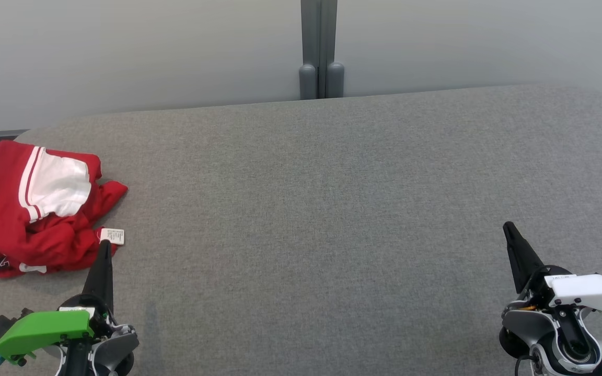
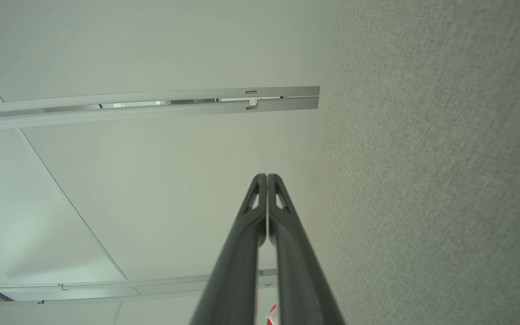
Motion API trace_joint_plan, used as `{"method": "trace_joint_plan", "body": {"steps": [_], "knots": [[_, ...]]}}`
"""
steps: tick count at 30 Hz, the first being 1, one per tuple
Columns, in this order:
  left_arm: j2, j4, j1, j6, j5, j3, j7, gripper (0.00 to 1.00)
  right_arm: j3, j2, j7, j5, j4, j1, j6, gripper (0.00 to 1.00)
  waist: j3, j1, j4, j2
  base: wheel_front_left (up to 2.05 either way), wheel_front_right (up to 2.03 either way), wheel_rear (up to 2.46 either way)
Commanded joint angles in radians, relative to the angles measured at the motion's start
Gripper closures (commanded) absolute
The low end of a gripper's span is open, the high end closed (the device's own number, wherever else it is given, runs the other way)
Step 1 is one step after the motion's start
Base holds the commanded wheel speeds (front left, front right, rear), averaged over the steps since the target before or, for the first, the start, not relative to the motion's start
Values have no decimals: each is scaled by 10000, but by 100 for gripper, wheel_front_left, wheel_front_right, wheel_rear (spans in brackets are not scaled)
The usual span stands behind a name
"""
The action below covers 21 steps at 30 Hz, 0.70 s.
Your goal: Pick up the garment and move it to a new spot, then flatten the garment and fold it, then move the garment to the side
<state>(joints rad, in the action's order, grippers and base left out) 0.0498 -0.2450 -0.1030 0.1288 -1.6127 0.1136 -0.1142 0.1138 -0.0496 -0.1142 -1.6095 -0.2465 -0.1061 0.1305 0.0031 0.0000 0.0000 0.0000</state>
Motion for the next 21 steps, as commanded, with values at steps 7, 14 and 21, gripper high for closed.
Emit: {"method": "trace_joint_plan", "body": {"steps": [7,14,21], "knots": [[8,14,-130,45,4,13,-18,100,7,-8,-5,-70,44,-61,5,100,0,0,0,0,0,0,0],[8,14,-130,45,4,13,-18,100,7,-8,-5,-70,44,-61,5,100,0,0,0,0,0,0,0],[8,14,-130,45,4,13,-18,100,7,-8,-5,-70,44,-61,5,100,0,0,0,0,0,0,0]]}}
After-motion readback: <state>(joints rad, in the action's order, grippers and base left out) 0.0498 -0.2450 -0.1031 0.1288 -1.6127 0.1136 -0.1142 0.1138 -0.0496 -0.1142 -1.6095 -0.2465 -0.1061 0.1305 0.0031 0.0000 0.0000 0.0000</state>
